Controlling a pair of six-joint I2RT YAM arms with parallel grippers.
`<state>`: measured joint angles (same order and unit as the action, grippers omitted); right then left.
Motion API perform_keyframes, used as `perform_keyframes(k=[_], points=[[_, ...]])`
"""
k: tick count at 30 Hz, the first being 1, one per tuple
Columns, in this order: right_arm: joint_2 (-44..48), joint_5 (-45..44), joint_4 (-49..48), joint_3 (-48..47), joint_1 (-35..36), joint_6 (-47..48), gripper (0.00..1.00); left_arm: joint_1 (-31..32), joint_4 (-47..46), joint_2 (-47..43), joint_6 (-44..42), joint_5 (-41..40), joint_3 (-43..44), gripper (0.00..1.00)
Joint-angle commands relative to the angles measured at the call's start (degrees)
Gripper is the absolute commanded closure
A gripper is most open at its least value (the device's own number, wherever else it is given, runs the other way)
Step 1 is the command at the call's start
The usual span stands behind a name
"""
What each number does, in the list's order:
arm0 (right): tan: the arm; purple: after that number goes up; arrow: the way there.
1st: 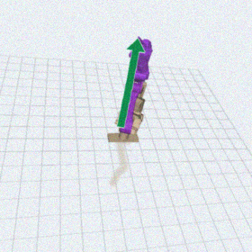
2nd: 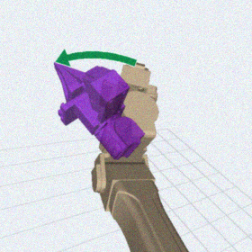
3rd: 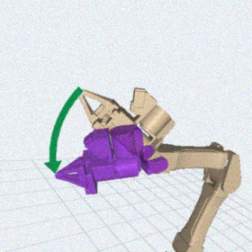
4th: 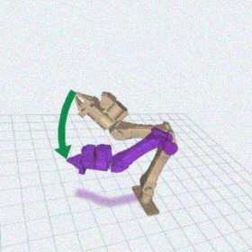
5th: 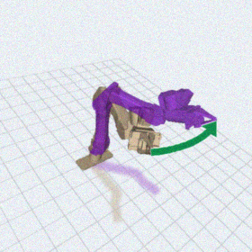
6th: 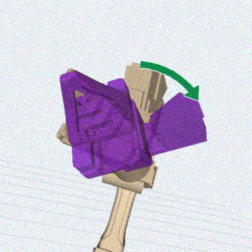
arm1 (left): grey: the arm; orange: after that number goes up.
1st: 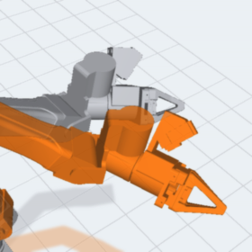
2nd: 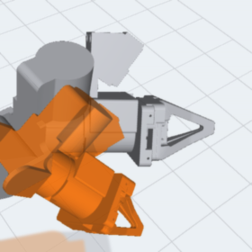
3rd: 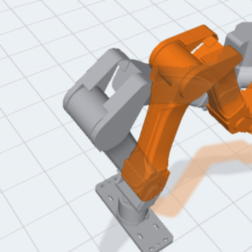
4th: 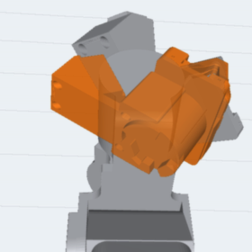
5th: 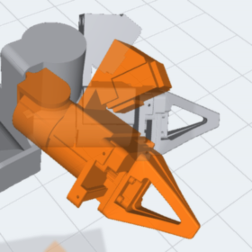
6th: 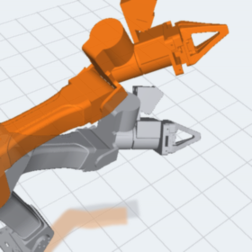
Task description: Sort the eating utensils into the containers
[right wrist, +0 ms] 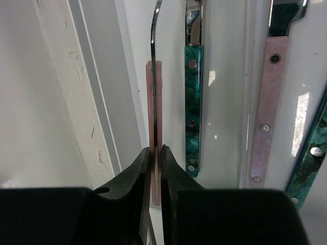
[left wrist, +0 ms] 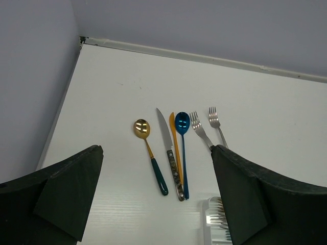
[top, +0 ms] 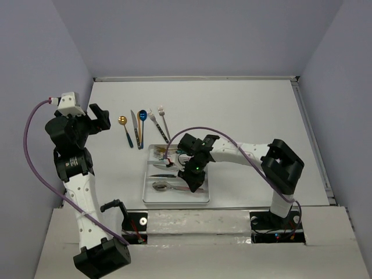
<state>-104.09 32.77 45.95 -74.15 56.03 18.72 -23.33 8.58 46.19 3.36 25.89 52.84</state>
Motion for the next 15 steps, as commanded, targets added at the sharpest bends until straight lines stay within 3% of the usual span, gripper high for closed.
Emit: perform_keyframes(k=[1,5,9,15], points=[[-1.89,1.07,-0.34,-0.29,1.45,0.53,0.98,-0.22,-1.81,0.91,-0.72,1.18,-0.19,0.01],[-3.48,0.62,-0.95,-0.73,1.45,0.62,0.89,-0.22,-1.99,1.18,-1.16,1.36,-0.54,0.01],[-3.92,-1.13,-1.31,-0.91,1.45,0.35,0.7,-0.22,-2.16,1.44,-1.25,2.67,-0.72,0.01],[-2.96,-4.83,-1.57,-2.05,1.45,-0.7,0.62,-0.22,-2.69,2.49,-2.21,2.76,-1.6,0.01]])
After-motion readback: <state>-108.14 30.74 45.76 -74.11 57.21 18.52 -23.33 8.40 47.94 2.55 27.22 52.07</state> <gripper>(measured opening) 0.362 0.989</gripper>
